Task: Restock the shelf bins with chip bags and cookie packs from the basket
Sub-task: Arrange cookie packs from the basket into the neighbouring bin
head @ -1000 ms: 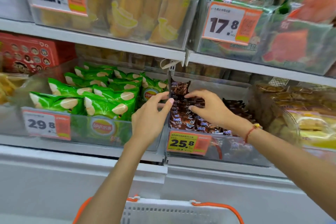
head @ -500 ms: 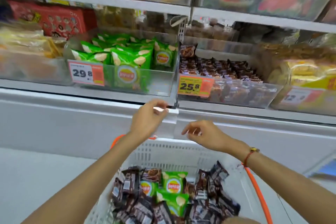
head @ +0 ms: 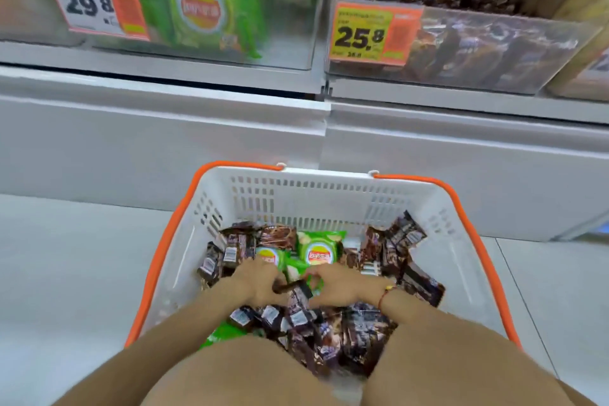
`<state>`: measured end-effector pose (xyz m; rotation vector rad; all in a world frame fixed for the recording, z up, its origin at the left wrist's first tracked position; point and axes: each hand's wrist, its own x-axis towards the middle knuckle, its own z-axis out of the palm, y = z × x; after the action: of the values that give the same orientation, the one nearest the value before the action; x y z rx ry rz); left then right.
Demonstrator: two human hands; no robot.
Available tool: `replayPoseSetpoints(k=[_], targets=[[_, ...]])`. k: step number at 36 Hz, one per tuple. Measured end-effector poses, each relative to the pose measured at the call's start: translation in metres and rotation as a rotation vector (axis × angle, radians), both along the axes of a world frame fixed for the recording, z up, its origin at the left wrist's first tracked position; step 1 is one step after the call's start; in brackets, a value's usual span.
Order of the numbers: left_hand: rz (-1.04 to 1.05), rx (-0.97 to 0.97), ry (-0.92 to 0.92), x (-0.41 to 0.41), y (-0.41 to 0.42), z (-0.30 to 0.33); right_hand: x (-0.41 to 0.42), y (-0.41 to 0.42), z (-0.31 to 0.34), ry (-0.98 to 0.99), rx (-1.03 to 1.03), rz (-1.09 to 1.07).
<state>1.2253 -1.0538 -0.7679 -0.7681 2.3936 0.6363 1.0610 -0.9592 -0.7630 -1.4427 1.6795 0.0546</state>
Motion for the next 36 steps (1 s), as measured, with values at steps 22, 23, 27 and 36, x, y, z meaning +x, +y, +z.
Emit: replayPoseSetpoints(k=[22, 23, 27, 36], targets=[[0.854, 0.548, 0.395, -0.041, -0.032, 0.113, -0.035, -0.018, 0.109, -0.023, -0.374, -0.145], [0.847, 0.570, 0.386, -0.042, -0.031, 0.124, -0.037, -0.018, 0.116, -0.048, -0.458, -0.200], [0.816, 0.506, 0.392, -0.040, -0.028, 0.158, -0.049, -0.017, 0.147, -0.203, -0.558, -0.458], [0.600, 0.595, 0.777, -0.037, -0.019, 0.214, -0.050, -0.002, 0.209, -0.414, -0.561, -0.589]])
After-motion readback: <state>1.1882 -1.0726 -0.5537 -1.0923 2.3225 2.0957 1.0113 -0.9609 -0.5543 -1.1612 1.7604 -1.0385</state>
